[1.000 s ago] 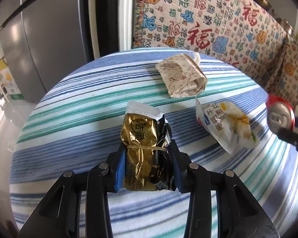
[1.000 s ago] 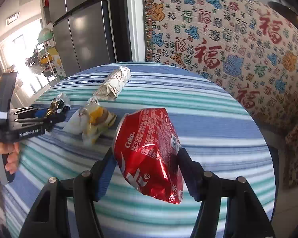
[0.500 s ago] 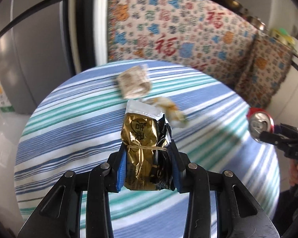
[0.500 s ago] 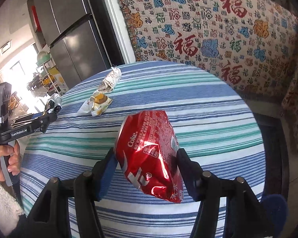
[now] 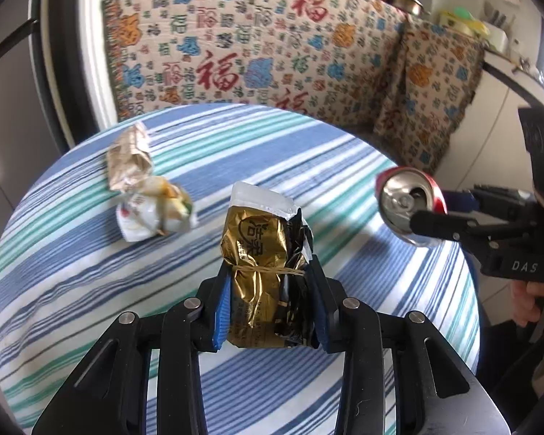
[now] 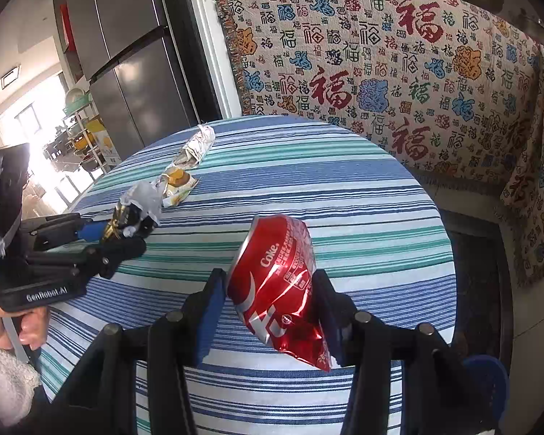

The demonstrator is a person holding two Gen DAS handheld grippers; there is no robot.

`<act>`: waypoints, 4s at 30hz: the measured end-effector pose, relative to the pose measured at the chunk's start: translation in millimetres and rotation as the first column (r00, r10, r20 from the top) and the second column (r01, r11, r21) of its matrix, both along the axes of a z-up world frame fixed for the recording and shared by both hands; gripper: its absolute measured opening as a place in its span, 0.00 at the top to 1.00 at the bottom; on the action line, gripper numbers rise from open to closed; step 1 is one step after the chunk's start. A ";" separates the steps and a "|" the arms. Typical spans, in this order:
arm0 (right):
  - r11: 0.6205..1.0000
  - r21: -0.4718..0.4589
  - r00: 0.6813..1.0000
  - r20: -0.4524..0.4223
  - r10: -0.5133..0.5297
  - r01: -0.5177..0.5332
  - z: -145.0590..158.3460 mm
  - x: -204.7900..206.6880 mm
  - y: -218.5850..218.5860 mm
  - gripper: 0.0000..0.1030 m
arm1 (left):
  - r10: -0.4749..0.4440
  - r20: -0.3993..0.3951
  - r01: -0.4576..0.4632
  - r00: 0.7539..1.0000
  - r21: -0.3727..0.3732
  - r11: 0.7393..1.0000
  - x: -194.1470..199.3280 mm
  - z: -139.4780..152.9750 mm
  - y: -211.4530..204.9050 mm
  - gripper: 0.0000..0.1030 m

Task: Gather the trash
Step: 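Carry gold wrapper and Coke can to the wastebasket and open both tools, then move both tools back toward the table, then grasp the white-yellow snack bag with right tool while left tool grasps the floral paper box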

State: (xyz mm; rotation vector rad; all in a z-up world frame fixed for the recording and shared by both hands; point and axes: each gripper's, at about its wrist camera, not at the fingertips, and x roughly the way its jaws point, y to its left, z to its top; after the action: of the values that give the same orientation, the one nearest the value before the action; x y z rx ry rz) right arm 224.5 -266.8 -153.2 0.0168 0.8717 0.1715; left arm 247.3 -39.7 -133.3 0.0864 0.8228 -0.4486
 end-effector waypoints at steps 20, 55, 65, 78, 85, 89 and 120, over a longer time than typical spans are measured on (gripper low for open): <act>1.000 -0.014 1.000 0.016 -0.010 0.010 7.0 -12.2 -3.3 0.52 | -0.013 0.020 0.012 1.000 0.046 0.999 -7.6 -4.1 -17.6 0.64; 0.748 0.189 0.768 -0.248 -0.591 0.637 -25.2 -178.4 -352.9 0.51 | -0.517 -0.158 0.488 0.841 -0.191 0.852 -66.5 -56.9 -390.9 0.62; 0.682 0.245 0.724 -0.282 -0.630 0.689 -47.8 -172.6 -386.4 0.33 | -0.502 -0.183 0.487 0.845 -0.122 0.865 -57.5 -103.8 -429.3 0.04; 0.813 0.002 0.805 0.132 -0.578 0.583 35.9 -152.1 -287.5 0.33 | -0.309 -0.022 0.305 0.951 -0.109 0.946 -59.6 15.5 -226.4 0.04; 0.917 -0.040 0.899 0.218 -0.380 0.397 50.2 -103.7 -157.3 0.31 | -0.001 -0.007 0.002 1.000 0.063 0.998 -34.6 -9.5 -59.4 0.04; 0.984 -0.082 0.981 0.127 -0.146 0.157 26.2 -60.6 -58.7 0.31 | 0.183 -0.021 -0.182 0.983 0.030 0.983 -4.4 -19.5 31.2 0.04; 0.923 -0.179 0.938 -0.129 0.322 -0.341 -29.5 123.5 116.4 0.67 | 0.366 -0.101 -0.369 0.925 -0.014 0.929 31.2 -48.9 142.1 0.04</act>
State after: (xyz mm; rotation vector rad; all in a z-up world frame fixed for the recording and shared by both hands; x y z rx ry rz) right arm 347.9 -150.4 -182.7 -0.3144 0.9820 0.4038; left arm 278.5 102.3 -182.2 -0.1211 0.9037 -0.1106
